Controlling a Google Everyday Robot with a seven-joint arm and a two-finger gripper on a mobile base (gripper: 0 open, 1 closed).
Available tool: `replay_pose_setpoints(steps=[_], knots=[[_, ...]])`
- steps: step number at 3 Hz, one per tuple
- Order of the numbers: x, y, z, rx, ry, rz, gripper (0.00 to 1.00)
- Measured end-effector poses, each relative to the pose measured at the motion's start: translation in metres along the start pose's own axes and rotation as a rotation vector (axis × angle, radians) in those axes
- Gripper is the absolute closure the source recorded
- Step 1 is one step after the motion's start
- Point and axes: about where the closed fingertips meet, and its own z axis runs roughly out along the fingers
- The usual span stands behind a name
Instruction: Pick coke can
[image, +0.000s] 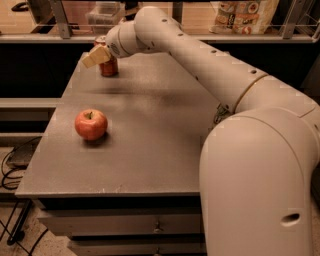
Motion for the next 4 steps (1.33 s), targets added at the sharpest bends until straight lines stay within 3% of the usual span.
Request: replay_pose_setpoints(steps=[1,4], knots=[[0.0064,-0.004,0.0034,0.013,0.018,0.016,0.0],[0.0124,-0.0079,0.0052,0.04,0.035,0.052,0.65]])
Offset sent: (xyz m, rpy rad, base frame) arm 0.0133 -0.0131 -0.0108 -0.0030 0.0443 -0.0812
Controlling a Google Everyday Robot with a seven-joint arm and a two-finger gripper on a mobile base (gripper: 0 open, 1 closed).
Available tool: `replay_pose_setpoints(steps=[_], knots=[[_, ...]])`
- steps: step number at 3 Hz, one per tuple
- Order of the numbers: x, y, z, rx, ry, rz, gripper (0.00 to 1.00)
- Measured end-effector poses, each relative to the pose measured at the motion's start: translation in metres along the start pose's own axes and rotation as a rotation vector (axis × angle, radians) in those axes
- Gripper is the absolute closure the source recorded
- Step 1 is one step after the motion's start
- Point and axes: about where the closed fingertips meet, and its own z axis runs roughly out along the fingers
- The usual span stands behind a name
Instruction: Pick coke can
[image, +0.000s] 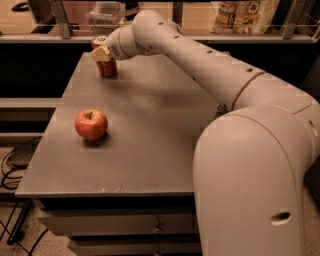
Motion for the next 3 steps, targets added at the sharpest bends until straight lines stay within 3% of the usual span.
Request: replay_pose_setpoints(steps=[1,2,3], knots=[[-0.022,-0.002,-0.022,-0.001,-0.03,-0.032,0.88],[-0.056,-0.006,-0.061,-0.015,-0.088,-0.086,1.0],[-0.095,-0.015,-0.112,-0.02,-0.149,-0.17,1.0]])
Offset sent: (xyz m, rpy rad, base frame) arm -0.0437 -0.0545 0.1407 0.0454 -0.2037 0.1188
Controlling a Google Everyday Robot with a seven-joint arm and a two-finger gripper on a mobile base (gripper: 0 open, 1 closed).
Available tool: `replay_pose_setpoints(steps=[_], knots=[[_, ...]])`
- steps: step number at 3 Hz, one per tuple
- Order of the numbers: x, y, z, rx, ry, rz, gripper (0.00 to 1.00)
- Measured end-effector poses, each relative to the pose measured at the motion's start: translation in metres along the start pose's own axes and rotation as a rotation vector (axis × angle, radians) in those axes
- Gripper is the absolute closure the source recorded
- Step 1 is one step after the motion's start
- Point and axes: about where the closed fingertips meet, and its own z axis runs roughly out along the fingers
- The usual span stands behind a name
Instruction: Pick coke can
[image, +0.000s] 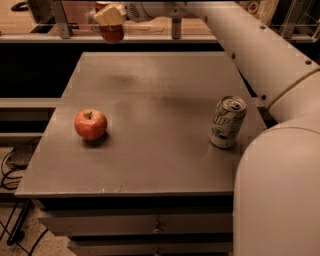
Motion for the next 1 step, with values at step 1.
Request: replay_pose_setpoints(steps=[1], knots=[[-0.0042,-0.0014,-0.0025,-0.002,-0.004,-0.017,1.0]])
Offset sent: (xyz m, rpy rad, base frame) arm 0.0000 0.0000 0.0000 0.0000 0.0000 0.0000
